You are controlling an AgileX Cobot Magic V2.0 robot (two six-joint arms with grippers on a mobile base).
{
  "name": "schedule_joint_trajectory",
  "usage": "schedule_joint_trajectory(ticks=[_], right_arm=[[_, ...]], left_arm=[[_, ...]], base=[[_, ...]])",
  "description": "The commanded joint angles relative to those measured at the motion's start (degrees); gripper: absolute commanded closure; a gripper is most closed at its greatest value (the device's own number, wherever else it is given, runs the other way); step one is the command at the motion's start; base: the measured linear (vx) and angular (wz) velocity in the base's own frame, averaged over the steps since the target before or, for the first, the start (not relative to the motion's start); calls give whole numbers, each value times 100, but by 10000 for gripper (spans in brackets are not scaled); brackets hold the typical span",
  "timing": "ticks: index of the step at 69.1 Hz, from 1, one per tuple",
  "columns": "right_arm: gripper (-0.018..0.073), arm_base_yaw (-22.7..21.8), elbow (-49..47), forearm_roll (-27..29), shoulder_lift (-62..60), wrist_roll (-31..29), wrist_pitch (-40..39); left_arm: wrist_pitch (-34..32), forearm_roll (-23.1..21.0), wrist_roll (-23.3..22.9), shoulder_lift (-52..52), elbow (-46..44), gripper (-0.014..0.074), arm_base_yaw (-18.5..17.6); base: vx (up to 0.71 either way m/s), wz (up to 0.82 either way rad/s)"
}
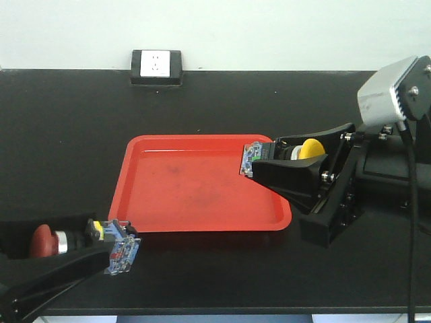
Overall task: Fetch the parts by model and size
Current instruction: 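Drive the base up to the bench with the red tray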
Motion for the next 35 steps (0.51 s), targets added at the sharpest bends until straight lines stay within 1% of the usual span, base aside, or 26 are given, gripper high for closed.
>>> schedule_joint_trajectory(ticks=[1,35], right_arm=[[564,-17,-157,198,-62,-51,-175],[564,-17,-157,198,-62,-51,-175]], left_arm=[[-1,-414,11,15,-213,603,6],[-1,-414,11,15,-213,603,6]], base=[[8,4],[6,3]])
